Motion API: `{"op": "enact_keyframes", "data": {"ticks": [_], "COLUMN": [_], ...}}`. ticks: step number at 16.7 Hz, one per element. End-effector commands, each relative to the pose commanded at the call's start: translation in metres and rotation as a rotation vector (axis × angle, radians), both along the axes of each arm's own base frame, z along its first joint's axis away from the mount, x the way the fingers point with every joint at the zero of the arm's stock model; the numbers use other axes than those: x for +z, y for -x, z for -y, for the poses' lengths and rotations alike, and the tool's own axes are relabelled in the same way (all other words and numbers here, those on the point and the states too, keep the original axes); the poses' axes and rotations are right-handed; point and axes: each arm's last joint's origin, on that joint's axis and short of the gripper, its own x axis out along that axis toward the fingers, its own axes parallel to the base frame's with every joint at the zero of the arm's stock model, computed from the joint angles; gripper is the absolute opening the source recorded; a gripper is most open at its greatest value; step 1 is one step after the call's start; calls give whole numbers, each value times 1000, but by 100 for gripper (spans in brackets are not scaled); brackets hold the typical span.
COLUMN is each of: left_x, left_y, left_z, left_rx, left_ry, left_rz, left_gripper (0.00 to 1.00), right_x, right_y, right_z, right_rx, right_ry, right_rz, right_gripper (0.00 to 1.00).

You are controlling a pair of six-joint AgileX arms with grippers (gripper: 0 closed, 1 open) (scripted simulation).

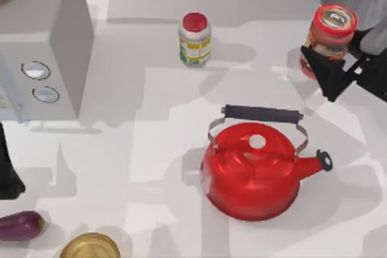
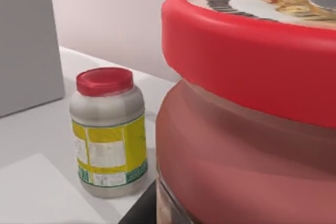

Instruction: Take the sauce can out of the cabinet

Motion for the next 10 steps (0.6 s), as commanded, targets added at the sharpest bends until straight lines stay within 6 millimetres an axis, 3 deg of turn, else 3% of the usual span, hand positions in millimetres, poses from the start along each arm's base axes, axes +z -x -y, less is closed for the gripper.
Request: {"op": "enact_keyframes", "data": {"ticks": [4,10], "left_x": [0,0], "left_y": [0,0], "left_z": [0,0], "left_rx": [0,0], "left_ry": [0,0], "left_rz": [0,0], "left_gripper": [100,100], "right_x": [-10,-20], "right_y": [-13,-28], "right_z": [-25,-14], "right_rx": [15,-39], "right_ry": [-3,30], "right_rz": [-22,15], "right_gripper": [0,0]}}
